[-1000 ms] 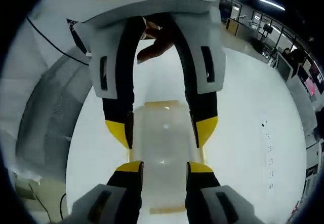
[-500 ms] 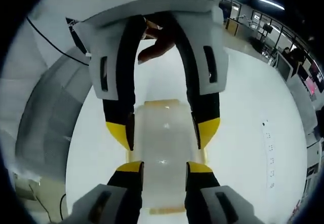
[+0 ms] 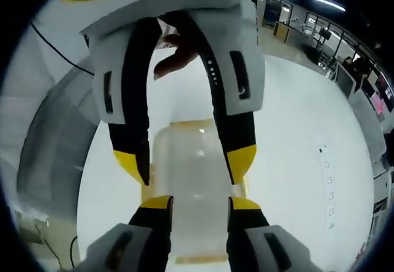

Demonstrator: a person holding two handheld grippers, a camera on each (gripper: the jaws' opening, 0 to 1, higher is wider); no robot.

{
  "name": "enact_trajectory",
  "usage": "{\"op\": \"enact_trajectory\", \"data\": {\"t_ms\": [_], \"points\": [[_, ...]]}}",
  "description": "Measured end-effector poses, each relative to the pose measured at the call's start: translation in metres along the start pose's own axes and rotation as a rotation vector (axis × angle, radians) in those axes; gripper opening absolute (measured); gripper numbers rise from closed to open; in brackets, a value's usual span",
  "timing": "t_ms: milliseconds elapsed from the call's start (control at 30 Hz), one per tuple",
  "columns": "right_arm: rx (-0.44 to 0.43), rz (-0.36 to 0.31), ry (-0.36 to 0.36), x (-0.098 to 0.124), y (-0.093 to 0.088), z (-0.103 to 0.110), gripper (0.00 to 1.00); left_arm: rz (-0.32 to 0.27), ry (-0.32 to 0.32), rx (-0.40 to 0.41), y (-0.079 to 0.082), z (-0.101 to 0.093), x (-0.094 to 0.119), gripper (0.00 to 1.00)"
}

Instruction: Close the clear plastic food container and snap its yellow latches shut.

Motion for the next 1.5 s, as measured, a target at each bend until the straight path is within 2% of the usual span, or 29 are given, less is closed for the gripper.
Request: {"op": "enact_trajectory", "data": {"t_ms": [233, 400, 800, 933, 1133, 1500], "points": [[-0.002, -0.008, 0.002, -0.001, 0.003, -0.005, 0.37, 0.006, 0.003, 0.003, -0.002, -0.007, 0.000, 0.50], [-0.015, -0.027, 0.006, 0.000, 0.007, -0.007, 0.40, 0.020, 0.011, -0.044, 0.000, -0.017, -0.003, 0.51], [-0.003, -0.036, -0.001, 0.003, 0.013, -0.014, 0.41, 0.030, 0.008, -0.056, -0.002, -0.024, -0.009, 0.54], [0.001, -0.023, -0.001, -0.001, 0.011, -0.017, 0.42, 0.034, 0.025, -0.054, -0.002, -0.026, -0.011, 0.55], [0.002, -0.007, 0.005, -0.007, 0.008, -0.017, 0.47, 0.077, 0.051, -0.079, -0.008, -0.032, -0.017, 0.57], [-0.029, 0.006, 0.070, -0.009, 0.008, -0.020, 0.48, 0.089, 0.100, -0.075, -0.009, -0.035, -0.022, 0.58]]}}
Point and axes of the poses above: the point that each gripper's makers call its tool centre point, and the gripper's own axes: x roughly backward along the fingers, z roughly to its left, y roughly out of its top, the point moved 3 cm from there along x, roughly backward along the fingers, and after that the axes turned 15 degrees about -x, right-handed, at the moved point
